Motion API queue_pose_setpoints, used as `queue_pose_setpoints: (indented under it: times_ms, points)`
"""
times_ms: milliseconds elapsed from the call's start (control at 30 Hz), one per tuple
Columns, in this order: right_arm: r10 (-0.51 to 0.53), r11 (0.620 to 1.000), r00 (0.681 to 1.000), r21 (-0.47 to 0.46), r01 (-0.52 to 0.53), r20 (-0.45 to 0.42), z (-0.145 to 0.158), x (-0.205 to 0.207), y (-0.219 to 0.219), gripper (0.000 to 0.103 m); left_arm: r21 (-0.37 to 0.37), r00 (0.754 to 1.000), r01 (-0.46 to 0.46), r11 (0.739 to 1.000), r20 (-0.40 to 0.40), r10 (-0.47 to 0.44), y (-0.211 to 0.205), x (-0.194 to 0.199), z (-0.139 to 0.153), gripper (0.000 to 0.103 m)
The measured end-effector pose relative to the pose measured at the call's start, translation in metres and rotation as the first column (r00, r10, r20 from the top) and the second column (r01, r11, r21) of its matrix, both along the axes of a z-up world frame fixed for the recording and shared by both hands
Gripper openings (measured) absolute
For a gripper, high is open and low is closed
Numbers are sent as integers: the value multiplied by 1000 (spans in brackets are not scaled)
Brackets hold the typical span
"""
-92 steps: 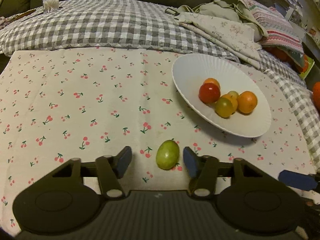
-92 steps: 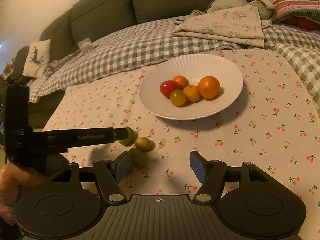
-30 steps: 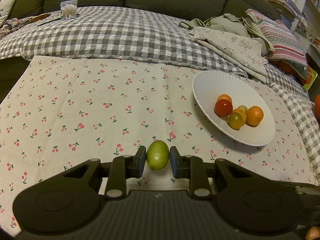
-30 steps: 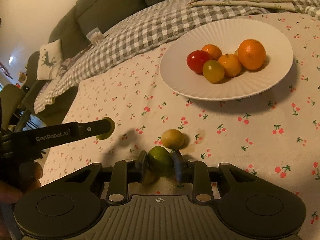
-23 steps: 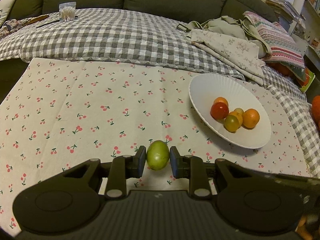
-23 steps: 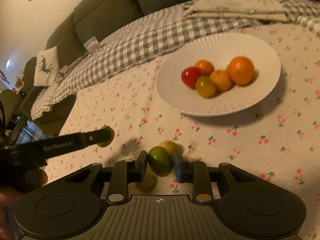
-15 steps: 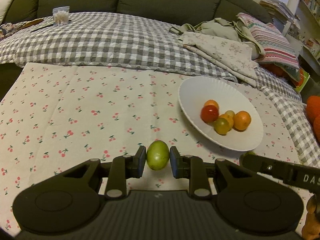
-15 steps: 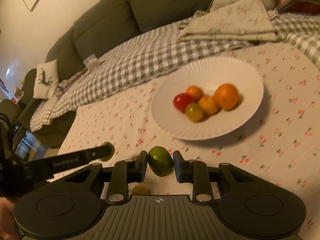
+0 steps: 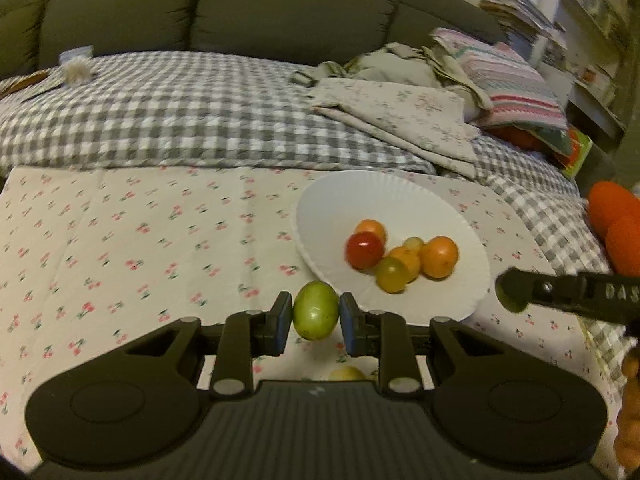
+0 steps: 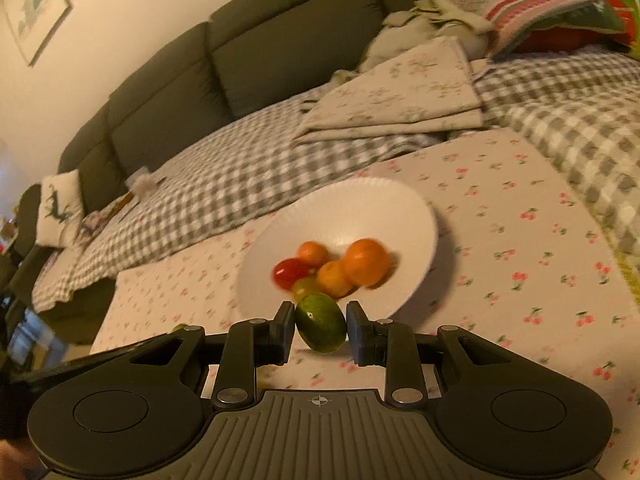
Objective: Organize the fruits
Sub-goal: 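Carry green fruit in left tool while right tool carries green fruit to bowl, then open left tool over bowl while right tool releases green fruit into bowl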
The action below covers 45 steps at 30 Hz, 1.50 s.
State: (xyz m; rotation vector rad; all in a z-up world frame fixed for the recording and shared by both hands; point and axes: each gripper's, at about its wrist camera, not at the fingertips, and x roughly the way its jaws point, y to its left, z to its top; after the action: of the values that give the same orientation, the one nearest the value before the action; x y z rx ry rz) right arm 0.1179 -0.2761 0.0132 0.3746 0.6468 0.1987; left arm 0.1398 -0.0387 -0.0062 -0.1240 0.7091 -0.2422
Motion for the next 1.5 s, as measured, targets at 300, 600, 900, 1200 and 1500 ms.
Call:
queue_pose_setpoints:
  times_ms: [300,600,900,1200,1500]
  points:
    - [-38,999,999,-2,38,-9,-6,22,-12,27,74,989,118,990,82,-124,-38,15,1,24]
    - [-21,1000,998,-16,20,-52,-21,43,-8,27,123,982,167,978,71,-177,-56,34,-17,24]
    - [-21,1000,996,-9,21,-84,-33,55,-5,30,149,979,175,973,82,-189,-62,38,-24,25]
    - [-51,997,996,53,55,-73,-26,50,-14,43,110,975,172,979,120,-185,-49,31,-11,51]
    - [-64,994,997,85,68,-52,-13,38,-22,44,12,992,83,996,96,-84,-9,28,1,51]
